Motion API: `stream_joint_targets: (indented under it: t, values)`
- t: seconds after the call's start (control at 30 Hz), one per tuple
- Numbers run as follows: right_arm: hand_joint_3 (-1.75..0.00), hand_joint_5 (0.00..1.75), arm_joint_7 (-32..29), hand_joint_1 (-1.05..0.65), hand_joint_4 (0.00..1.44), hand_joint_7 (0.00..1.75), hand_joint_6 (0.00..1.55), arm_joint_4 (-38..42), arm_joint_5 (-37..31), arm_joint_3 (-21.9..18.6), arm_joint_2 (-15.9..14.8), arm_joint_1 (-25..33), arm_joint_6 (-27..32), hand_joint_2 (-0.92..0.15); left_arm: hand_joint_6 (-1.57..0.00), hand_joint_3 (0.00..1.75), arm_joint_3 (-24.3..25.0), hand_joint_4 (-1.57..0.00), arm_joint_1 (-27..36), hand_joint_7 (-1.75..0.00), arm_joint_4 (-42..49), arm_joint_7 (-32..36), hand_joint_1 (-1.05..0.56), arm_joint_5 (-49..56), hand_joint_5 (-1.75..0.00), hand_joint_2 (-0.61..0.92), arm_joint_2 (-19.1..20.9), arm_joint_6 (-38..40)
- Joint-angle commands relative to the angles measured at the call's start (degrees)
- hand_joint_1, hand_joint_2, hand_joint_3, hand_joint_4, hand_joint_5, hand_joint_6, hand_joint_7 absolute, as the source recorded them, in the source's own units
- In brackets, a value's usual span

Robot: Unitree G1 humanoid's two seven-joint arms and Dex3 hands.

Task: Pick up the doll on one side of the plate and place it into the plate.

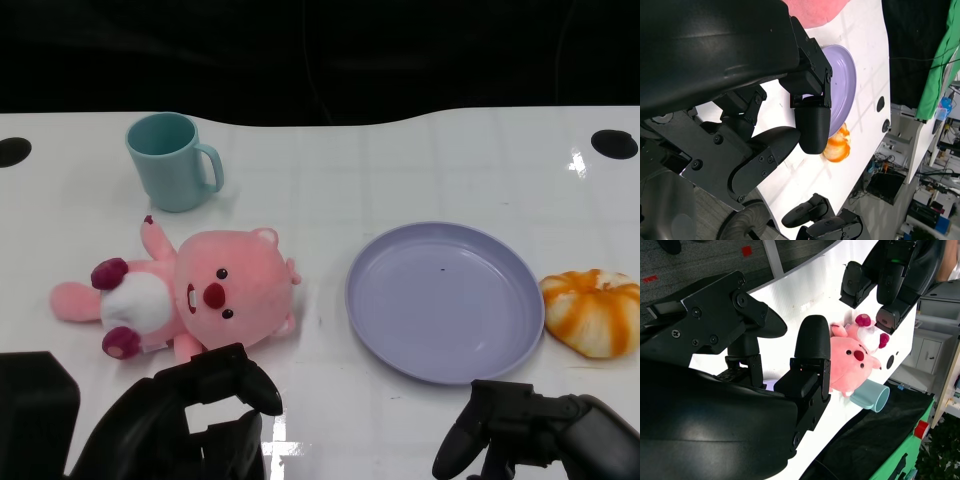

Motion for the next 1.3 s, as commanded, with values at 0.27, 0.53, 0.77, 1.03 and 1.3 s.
stream_joint_targets:
  t: [0.27, 0.53, 0.77, 1.03, 1.3]
  values:
    - [-1.0, 1.55, -0.08, -0.08, 0.64, 1.21, 0.63, -0.4, 0.42, -0.64, -0.39, -0.09, 0.28, -0.59, -0.77, 1.33, 0.51, -0.86, -0.07, -1.59, 0.51, -0.39, -0.25, 0.48, -1.75, 0.39, 0.53, -0.36]
    - [-1.0, 1.55, -0.08, -0.09, 0.65, 1.22, 0.62, -0.23, 0.42, -0.58, -0.38, -0.15, -0.12, -0.59, -0.77, 1.32, 0.41, -0.86, -0.04, -1.6, 0.43, -0.66, -0.27, 0.89, -1.75, 0.4, 0.85, -0.93]
    - [-1.0, 1.55, -0.09, -0.08, 0.65, 1.22, 0.62, -0.59, 0.44, -0.55, -0.34, -0.07, 0.19, -0.59, -0.77, 1.33, 0.34, -0.87, -0.05, -1.61, 0.2, -0.38, -0.26, 1.22, -1.75, 0.4, 1.08, -0.73]
    - [-1.0, 1.55, -0.26, -0.07, 0.64, 1.22, 0.62, -0.61, 0.33, -0.33, -0.16, -0.14, 0.27, -0.6, -0.78, 1.32, 1.33, -0.82, 0.04, -1.46, 0.73, -0.26, -0.24, 0.27, -1.73, 0.39, 0.08, -1.31]
    - [-1.0, 1.55, -0.21, -0.08, 0.65, 1.23, 0.62, -1.0, -0.02, 0.15, -0.28, 0.01, 0.4, -0.59, -0.67, 1.23, 3.41, -0.68, -0.02, -0.98, -0.35, 1.1, -0.26, 0.42, -1.41, 0.43, -1.27, -3.03]
